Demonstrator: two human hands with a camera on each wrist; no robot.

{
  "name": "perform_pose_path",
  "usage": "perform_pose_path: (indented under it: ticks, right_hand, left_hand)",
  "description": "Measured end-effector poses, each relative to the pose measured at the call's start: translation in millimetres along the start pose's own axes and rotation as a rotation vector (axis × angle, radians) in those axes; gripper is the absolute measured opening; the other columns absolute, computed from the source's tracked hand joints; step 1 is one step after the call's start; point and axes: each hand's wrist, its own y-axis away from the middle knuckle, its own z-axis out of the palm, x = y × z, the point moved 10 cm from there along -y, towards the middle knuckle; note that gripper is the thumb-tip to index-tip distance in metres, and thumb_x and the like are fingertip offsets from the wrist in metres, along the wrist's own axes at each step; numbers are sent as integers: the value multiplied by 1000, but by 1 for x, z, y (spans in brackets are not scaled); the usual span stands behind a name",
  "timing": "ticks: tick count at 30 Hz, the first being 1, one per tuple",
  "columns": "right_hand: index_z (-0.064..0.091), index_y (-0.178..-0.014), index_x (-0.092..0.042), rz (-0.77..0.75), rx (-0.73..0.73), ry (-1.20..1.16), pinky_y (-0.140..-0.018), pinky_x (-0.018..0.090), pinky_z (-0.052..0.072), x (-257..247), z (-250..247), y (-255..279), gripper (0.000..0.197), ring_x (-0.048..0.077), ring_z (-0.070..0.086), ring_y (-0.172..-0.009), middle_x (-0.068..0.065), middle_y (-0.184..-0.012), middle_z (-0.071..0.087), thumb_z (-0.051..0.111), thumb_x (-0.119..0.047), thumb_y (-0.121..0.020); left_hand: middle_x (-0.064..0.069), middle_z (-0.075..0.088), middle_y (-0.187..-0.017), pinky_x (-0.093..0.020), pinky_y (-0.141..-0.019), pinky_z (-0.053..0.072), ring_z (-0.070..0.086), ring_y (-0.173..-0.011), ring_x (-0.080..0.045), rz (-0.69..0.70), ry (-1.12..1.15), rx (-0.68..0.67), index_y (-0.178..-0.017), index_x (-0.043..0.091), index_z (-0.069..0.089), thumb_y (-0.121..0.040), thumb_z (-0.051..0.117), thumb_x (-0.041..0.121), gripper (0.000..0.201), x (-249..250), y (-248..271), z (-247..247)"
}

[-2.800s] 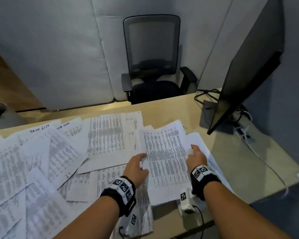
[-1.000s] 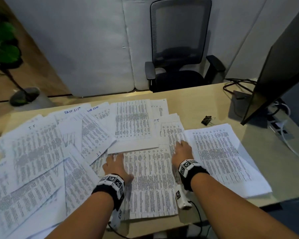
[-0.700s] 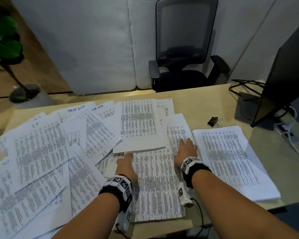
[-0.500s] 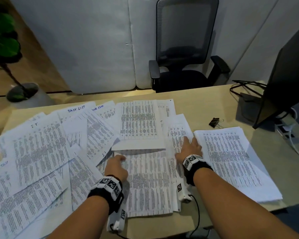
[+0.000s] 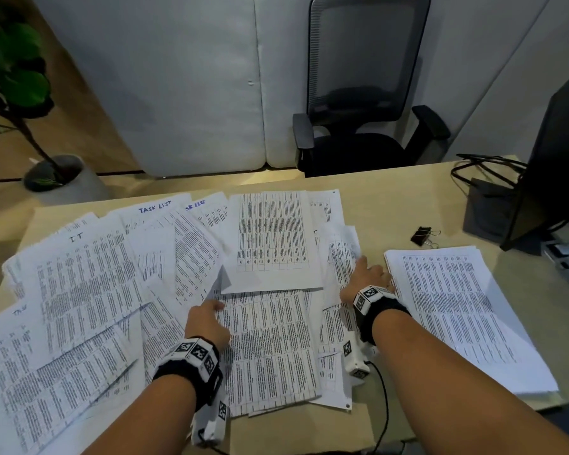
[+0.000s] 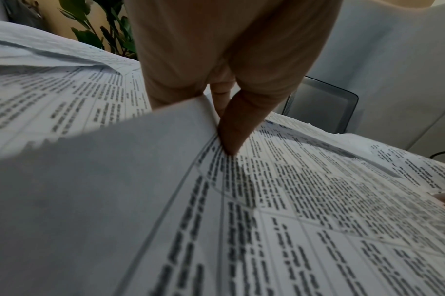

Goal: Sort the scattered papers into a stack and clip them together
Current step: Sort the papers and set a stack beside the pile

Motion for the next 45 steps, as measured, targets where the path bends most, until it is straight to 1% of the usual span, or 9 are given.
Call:
perform_pose_path:
  ticks: [7,12,21,26,32,35,37,41,45]
  right_hand:
    - [48,-116,-2,-100,215,-336,-82,39,52,-7,-31,8,32,35,54,-81,19,-118,40,52,-9,-85]
    - [46,-106,-8,-70,416,-362,-77,43,51,8,-73,24,20,37,60,-90,16,-97,59,51,-16,-89]
    - [33,-91,-23,-214,725,-612,-81,46,51,7,-147,64,26,27,55,-68,0,-69,55,49,-3,-87]
    - [47,-98,-23,-543,874,-741,-74,49,53,-19,-176,97,23,30,62,-76,5,-85,65,54,-4,-87]
    - [51,-100,-26,-827,1025,-758,-68,40,50,-44,-208,156,45,32,59,-75,8,-82,63,56,12,-76]
    - [53,-100,-28,-915,1008,-822,-68,45,52,-52,-218,166,44,29,62,-77,4,-86,65,57,10,-78]
    - [55,-101,-27,-973,939,-886,-67,42,54,-58,-222,170,36,23,64,-78,0,-88,67,59,4,-83]
    - [61,-105,-21,-967,589,-1056,-79,38,57,-82,-209,156,24,10,65,-86,-11,-92,68,60,-5,-86]
    - [55,-115,-26,-802,361,-1044,-94,34,50,-86,-175,118,36,11,62,-103,-8,-107,66,65,-13,-83]
  left_hand:
    - [-12,52,-109,-24,-43,42,61,-63,-23,-21,27,-6,-117,14,58,-71,58,-15,54,-1,1,-2]
    - [-12,49,-108,-27,-46,45,62,-67,-25,-29,27,2,-117,15,57,-71,56,-14,54,0,3,-4]
    - [-15,38,-120,-28,-66,49,47,-64,-18,-16,-144,16,-121,17,56,-81,54,-6,47,15,14,-9]
    - [-12,26,-131,-39,-99,48,49,-108,-34,-70,-284,59,-112,29,67,-84,62,11,34,23,23,-18]
    - [-14,23,-147,-48,-103,44,46,-122,-38,-31,-211,66,-129,23,57,-82,66,42,51,55,27,-34]
    - [-11,26,-155,-49,-110,36,33,-138,-33,91,-42,137,-148,14,29,-74,71,57,96,81,24,-52]
    - [-8,29,-154,-44,-114,30,28,-141,-27,207,260,183,-150,8,20,-70,81,45,107,99,29,-69]
    - [-6,67,-113,-37,-93,48,61,-111,-26,311,702,146,-118,8,60,-73,83,14,52,117,39,-96]
    - [-4,68,-116,-36,-91,51,63,-112,-23,338,896,80,-124,14,54,-76,78,4,55,105,31,-104]
